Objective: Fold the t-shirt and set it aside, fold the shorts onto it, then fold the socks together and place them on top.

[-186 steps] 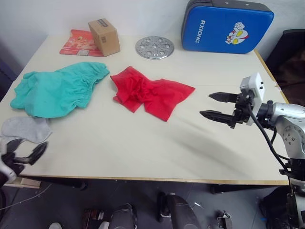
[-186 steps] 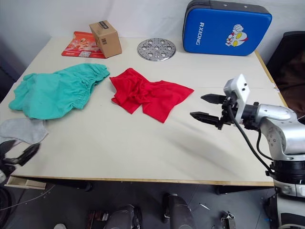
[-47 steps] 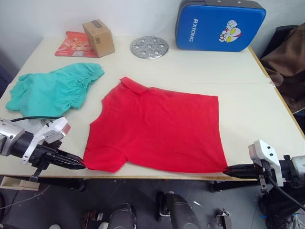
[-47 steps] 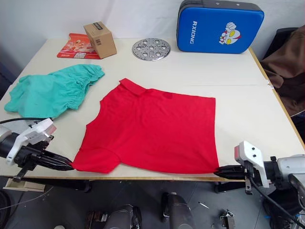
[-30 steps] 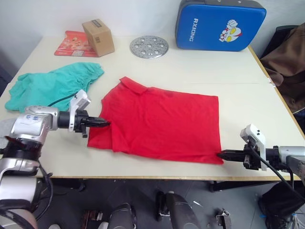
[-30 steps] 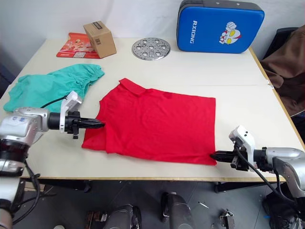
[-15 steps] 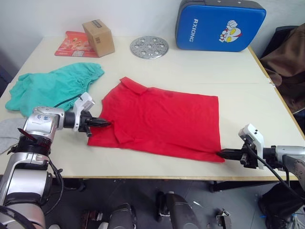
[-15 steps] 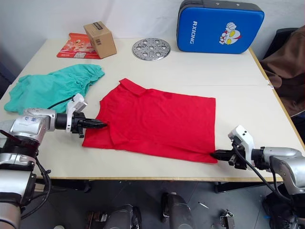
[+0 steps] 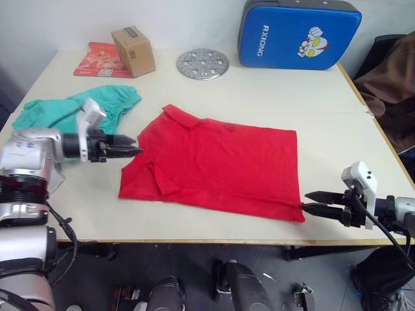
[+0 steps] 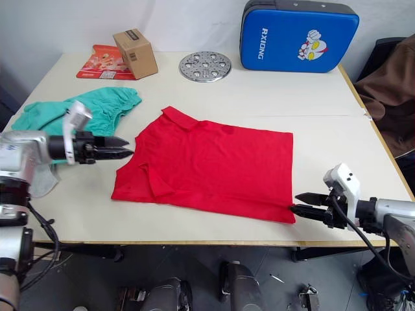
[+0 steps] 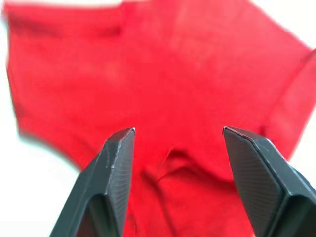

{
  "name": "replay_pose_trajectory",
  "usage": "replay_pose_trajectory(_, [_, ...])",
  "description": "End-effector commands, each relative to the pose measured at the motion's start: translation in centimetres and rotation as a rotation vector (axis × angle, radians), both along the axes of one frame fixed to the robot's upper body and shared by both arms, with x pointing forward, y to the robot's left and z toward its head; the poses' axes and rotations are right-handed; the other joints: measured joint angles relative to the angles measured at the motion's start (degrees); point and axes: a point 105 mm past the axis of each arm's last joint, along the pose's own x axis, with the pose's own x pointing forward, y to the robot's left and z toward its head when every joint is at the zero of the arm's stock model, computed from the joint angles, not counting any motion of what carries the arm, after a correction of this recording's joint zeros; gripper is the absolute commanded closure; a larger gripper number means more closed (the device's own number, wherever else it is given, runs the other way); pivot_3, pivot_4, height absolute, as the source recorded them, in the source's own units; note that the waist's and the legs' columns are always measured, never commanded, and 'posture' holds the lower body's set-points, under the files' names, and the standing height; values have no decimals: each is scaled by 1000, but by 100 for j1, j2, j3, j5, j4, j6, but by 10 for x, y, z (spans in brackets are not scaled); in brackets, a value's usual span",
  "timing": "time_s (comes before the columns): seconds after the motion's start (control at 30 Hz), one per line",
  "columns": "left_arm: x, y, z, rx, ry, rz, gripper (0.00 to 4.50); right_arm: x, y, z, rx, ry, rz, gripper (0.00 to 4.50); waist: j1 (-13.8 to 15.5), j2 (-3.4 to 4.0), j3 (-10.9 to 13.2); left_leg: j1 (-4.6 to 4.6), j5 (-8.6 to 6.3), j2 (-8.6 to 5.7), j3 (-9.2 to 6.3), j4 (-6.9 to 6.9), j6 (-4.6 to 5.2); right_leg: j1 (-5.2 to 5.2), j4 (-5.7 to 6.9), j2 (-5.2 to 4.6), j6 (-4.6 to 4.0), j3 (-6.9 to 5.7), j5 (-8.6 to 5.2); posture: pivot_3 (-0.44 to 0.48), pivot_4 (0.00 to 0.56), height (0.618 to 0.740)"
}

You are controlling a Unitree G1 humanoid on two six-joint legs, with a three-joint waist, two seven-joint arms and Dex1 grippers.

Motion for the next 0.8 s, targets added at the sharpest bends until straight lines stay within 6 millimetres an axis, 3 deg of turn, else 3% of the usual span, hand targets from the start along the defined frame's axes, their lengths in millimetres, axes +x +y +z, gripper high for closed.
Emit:
replay_pose_trajectory(0.03, [-24,-12,0,-3,26,-143,1782,-9,17,8,40,-27,45,2672,1,3,-2,2,0,0,0,0,0,3,0,0,0,1,0,0,150,740])
replay_pose_trajectory(0.1, [-41,-17,-20,85,80,-255,2158,-12,26,-2,28,-7,62,3312,-13,4,-2,6,0,-1,1,-1,0,6,-1,-1,0,4,-1,0,150,740])
replay_pose_trajectory(0.2, [-50,-20,-38,159,128,-328,3097,-9,27,-16,-30,11,38,4321,2,2,-1,4,0,0,2,-1,-1,3,-1,2,-1,6,-2,0,150,740])
replay_pose_trajectory(0.33, [-57,-29,-59,254,174,-448,4354,-1,21,-44,-137,46,-27,4500,12,-2,-4,-1,0,-4,-2,-1,2,5,-6,-1,1,6,-3,0,150,740])
replay_pose_trajectory(0.53, [-45,-43,-70,293,163,-474,4470,3,16,-62,-204,58,-60,4500,17,-16,-13,-9,-1,-4,-3,-2,4,8,-7,0,3,4,-5,0,150,740])
replay_pose_trajectory(0.8, [-29,-46,-84,359,146,-493,4470,3,18,-66,-196,52,-78,4500,-4,-27,-19,-8,-1,-1,-1,-4,3,15,-7,3,5,6,-6,0,150,740])
